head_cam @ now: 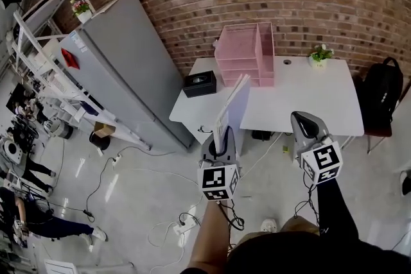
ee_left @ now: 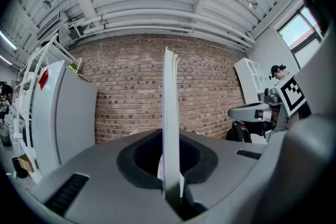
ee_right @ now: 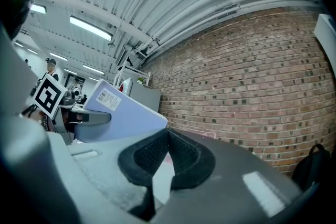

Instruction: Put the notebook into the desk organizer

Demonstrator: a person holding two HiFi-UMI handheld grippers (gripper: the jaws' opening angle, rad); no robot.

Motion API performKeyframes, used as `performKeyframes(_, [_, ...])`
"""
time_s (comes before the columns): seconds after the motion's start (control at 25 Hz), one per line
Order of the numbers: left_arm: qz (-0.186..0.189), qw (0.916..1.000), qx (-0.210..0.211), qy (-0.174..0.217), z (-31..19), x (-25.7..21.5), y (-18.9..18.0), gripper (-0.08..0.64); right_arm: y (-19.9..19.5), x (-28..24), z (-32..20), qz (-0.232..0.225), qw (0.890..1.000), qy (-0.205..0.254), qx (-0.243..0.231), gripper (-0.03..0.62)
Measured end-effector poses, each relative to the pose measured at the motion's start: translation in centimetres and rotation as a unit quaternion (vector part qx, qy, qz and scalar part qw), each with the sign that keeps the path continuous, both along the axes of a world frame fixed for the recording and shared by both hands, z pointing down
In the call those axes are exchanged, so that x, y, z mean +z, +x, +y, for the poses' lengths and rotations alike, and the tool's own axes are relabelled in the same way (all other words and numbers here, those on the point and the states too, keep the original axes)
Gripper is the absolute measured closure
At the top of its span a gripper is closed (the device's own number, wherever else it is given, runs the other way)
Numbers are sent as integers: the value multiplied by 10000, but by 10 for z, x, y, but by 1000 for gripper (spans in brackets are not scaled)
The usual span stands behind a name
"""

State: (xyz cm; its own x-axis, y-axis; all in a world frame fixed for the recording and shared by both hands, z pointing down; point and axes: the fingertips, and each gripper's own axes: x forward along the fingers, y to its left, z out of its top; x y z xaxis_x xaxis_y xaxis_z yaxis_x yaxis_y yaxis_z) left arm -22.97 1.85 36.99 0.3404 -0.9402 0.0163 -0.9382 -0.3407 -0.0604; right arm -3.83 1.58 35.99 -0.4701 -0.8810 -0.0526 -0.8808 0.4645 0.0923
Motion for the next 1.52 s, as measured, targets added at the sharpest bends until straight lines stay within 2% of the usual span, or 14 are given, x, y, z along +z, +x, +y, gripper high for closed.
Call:
performKeyframes(0.56, [-53,9998,174,-109,-56,11,26,525,27,6,-51,-103,9998,2,155,592])
performKeyframes(1.12, [-20,9998,180,-80,-155,10,64,525,57,5,-158,-217,9997,50,50,592])
performKeyframes(1.52, [79,9997,235,-80,-236,2,105,525,88,2,-244,-283,9996,36,-32,592])
